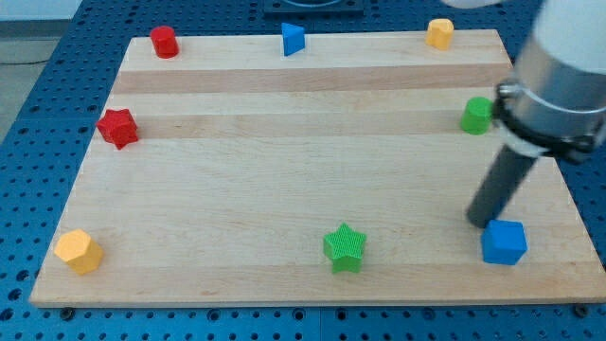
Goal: Slightly move the green circle to the right
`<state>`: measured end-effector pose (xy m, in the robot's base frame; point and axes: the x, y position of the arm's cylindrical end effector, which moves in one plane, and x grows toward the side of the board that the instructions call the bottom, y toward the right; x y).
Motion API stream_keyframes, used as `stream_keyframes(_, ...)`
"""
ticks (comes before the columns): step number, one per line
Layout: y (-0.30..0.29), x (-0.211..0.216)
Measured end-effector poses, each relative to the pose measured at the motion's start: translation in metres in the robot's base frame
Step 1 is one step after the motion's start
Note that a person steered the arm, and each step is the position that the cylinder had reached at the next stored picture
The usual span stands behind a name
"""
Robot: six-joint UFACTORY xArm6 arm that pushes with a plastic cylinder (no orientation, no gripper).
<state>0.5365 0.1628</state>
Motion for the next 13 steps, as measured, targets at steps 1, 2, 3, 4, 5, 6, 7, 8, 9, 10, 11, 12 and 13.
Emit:
stream_keyframes(1, -0.025, 0.010)
stream_keyframes(2, -0.014, 0.030)
stream_keyframes(3, 0.003, 0.031)
stream_keyframes(4, 0.021, 0.031)
stream_keyframes(5, 0.033, 0.031)
stream_keyframes(6, 0.046, 0.031)
stream_keyframes(7, 0.035, 0.023)
stream_keyframes(8, -0.005, -0.023)
stream_keyframes(9, -0.058, -0.091)
stream_keyframes(10, -0.088, -0.159)
stream_keyframes(11, -0.065, -0.192)
stream_keyframes(12, -0.037, -0.218)
stream_keyframes(13, -0.010, -0.216)
